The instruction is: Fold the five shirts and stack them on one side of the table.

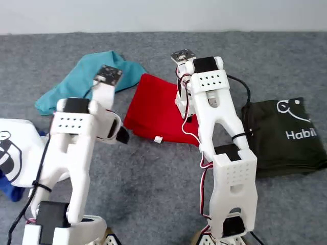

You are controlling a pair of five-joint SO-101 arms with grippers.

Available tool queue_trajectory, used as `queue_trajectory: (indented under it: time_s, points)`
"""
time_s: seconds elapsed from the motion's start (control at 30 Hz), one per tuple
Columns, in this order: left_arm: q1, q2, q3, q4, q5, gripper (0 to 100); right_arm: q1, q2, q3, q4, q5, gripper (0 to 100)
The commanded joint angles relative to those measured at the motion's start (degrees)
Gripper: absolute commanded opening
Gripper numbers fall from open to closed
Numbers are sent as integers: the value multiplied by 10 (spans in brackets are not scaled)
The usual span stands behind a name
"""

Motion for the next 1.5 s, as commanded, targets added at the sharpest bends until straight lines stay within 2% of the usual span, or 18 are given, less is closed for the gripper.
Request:
queue_trajectory:
  time_s: [0.0,0.83,0.93,1.07,1.17,1.27,1.47]
  points:
    - [7,-23,15,-8,-4,272,-2,-47,-3,22,7,210]
    - [7,-23,57,-6,-4,243,-2,-85,-28,24,-7,212]
    - [8,-22,57,-6,-4,243,-1,-86,-25,24,11,212]
    - [8,-22,57,-6,-4,243,7,-89,-54,24,79,212]
    - [8,-23,57,-6,-4,243,36,-84,-54,25,69,212]
    - [8,-23,57,-6,-4,243,96,-64,-41,23,61,212]
    - [8,-20,57,-6,-4,243,227,15,-113,23,167,212]
